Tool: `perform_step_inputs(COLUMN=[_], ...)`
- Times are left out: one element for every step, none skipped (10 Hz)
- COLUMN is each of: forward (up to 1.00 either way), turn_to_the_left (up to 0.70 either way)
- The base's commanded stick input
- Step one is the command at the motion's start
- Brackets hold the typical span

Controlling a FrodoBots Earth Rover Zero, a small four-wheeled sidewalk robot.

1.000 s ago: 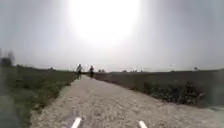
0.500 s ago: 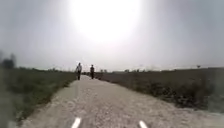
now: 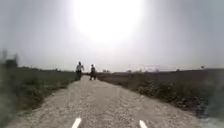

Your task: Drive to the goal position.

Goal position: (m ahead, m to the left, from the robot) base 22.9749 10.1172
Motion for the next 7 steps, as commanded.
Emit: perform_step_inputs(forward=[0.70,0.70,0.70,0.70,0.70,0.70,0.70], turn_to_the_left=[0.00,0.00,0.00,0.00,0.03,0.07,0.08])
